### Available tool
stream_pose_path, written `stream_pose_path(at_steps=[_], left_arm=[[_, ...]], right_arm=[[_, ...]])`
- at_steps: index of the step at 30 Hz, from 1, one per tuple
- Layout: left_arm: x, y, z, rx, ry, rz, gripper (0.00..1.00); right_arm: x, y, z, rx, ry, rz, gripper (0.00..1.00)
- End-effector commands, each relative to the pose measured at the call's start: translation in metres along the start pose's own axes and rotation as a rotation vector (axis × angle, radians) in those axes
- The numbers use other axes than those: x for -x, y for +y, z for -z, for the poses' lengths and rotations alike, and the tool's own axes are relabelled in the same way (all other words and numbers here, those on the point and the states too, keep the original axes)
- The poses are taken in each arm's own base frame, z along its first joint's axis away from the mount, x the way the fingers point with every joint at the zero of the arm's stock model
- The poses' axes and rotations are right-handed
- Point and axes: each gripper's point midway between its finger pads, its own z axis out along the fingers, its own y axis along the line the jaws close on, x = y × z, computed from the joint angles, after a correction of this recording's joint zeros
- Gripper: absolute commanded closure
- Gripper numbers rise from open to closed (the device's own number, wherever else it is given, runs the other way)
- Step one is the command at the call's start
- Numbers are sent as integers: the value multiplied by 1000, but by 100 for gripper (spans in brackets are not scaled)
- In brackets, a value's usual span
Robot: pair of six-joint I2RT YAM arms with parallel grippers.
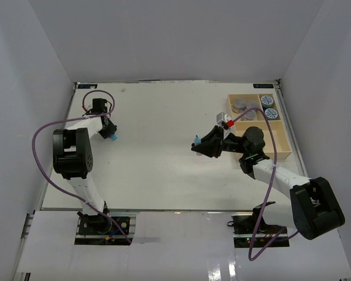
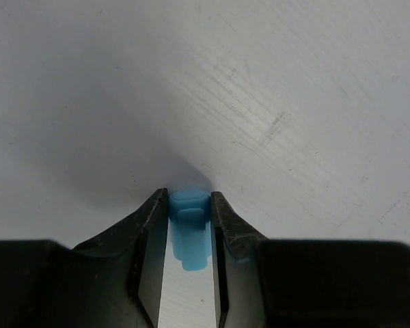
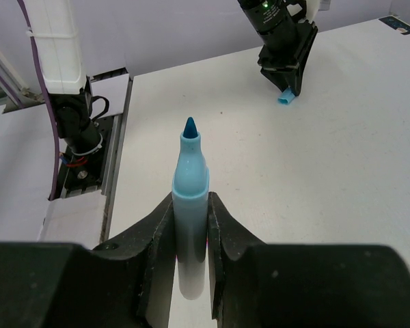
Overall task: Sort the stationery into containers
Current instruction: Pick up the pen cap from the center of the board.
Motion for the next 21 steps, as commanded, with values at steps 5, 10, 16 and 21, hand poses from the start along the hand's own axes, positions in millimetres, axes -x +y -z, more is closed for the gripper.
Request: stream_pose_path(at_steps=[5,10,16,21], left_arm=[[14,-31,31,-160,-17,-66,82],[42,-96,109,-463,-177,-151,81],[58,-146,202,-659,-353,-204,81],[55,-164,252,-748,-459,-252,81]], right_arm=[[10,14,-8,77,-22,67,92],[18,31,-41,142,-8,105,92],[16,24,-85,32,27,140,92],[27,1,-113,-103,4,142,92]])
